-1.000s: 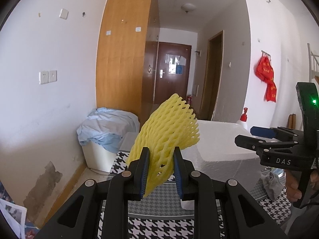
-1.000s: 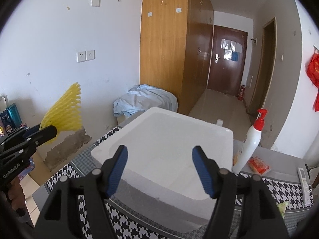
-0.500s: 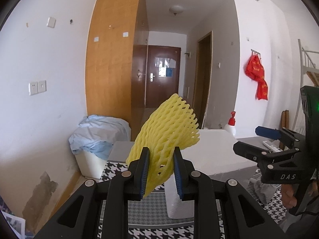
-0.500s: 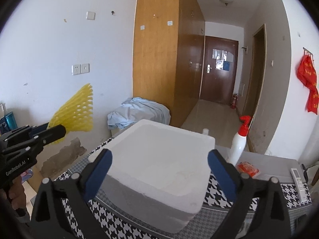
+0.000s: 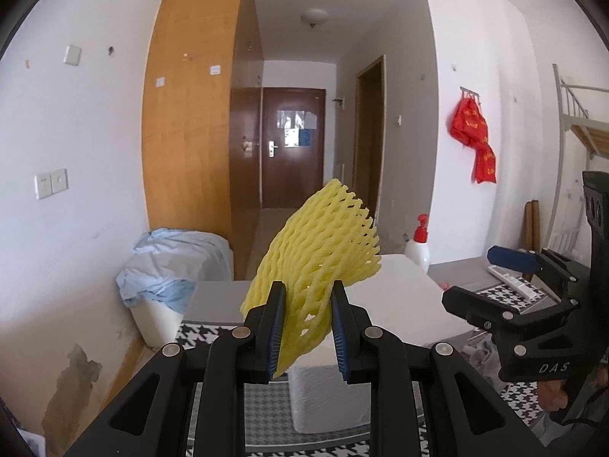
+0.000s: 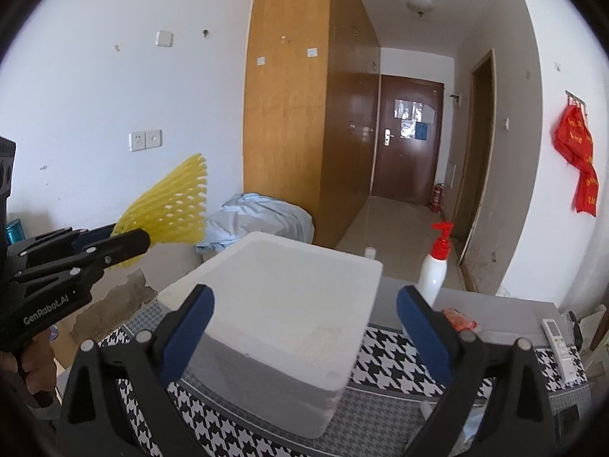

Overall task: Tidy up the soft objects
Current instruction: 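Lower the yellow net into the foam box and open the left tool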

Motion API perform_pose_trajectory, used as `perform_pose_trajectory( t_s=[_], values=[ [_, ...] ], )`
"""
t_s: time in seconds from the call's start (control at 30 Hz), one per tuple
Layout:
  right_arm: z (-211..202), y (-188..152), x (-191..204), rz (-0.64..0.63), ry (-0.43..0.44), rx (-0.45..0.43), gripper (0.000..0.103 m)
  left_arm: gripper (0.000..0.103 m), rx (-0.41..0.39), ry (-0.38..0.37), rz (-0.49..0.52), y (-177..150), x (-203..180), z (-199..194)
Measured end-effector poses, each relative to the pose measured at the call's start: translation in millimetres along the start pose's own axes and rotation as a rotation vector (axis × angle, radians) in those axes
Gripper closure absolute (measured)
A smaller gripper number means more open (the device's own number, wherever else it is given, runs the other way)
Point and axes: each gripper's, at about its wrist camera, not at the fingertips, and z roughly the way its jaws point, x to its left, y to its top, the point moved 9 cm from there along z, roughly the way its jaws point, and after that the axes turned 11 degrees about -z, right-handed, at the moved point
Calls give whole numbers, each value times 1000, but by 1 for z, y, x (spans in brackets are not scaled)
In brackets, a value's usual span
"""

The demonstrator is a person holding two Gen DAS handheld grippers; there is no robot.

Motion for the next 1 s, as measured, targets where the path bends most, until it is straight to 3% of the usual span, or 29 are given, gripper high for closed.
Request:
perform_pose_trajectory(
  t_s=[0.3,1.0],
  values=[
    [-13,-12,-22,33,-42,-1,5,78,25,-37,28,0,-22,14],
    [-32,-43,-68,107,-109,20,5,78,116,-24,29,-7,-41,59]
  ],
)
